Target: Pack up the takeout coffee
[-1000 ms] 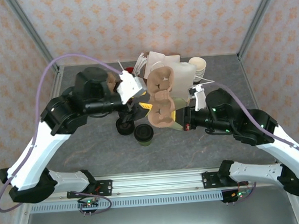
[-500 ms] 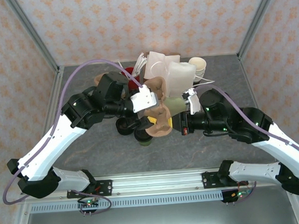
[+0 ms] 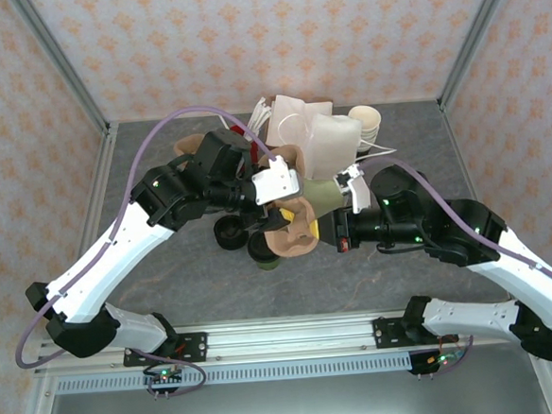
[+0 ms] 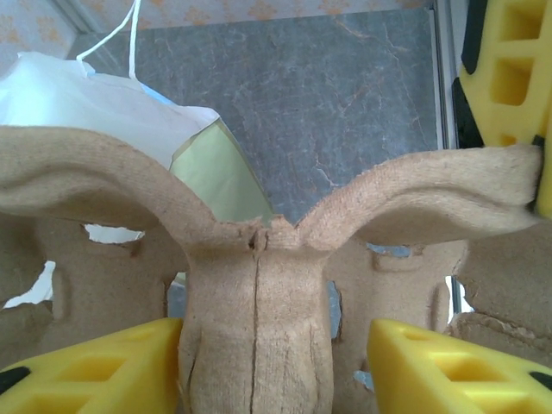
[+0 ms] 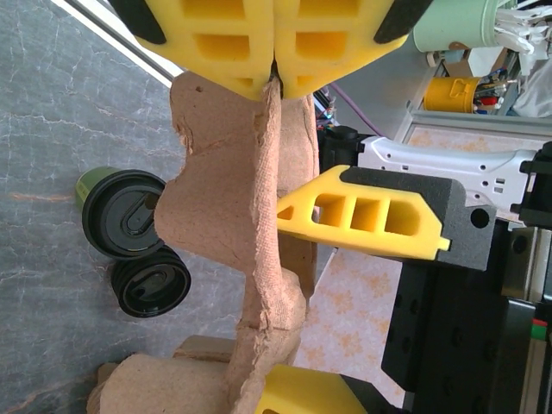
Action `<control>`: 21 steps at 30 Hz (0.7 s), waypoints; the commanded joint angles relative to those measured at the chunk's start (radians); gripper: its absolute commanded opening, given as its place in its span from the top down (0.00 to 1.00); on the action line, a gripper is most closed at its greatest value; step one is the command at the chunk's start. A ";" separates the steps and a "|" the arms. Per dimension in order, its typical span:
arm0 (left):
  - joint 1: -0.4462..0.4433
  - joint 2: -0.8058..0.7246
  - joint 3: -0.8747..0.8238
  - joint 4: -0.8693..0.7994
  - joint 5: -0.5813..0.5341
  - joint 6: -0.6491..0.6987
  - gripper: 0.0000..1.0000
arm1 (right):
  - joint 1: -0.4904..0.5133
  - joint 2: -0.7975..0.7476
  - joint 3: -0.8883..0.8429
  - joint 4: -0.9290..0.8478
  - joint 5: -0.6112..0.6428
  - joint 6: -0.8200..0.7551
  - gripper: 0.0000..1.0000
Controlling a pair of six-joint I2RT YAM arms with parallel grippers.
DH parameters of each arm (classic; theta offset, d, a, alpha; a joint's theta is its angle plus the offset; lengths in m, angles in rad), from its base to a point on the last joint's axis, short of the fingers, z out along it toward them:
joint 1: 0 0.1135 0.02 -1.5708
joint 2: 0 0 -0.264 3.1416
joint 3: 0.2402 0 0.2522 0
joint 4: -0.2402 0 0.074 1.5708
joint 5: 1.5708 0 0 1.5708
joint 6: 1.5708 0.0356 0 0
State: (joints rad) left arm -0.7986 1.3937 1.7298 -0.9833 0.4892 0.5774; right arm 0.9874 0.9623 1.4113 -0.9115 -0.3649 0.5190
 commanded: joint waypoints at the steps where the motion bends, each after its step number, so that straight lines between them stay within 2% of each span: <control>1: -0.005 0.000 0.040 0.004 0.004 0.009 0.45 | -0.001 -0.019 -0.007 0.026 -0.001 -0.020 1.00; 13: -0.005 -0.002 0.044 0.015 -0.006 -0.007 0.46 | -0.001 -0.020 -0.015 0.019 -0.001 -0.021 1.00; 15: -0.005 0.002 0.047 0.014 -0.005 -0.008 0.48 | -0.001 -0.020 -0.012 0.014 -0.003 -0.022 1.00; 18: -0.005 0.014 0.061 0.004 -0.004 -0.009 0.57 | -0.001 -0.020 -0.009 0.008 -0.001 -0.026 1.00; 21: -0.005 0.024 0.070 0.000 -0.005 -0.011 0.59 | -0.001 -0.020 -0.005 -0.001 0.008 -0.030 1.00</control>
State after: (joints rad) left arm -0.7986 1.4067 1.7615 -0.9836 0.4881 0.5735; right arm 0.9874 0.9550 1.4044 -0.9127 -0.3645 0.5083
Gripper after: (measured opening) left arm 0.416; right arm 0.040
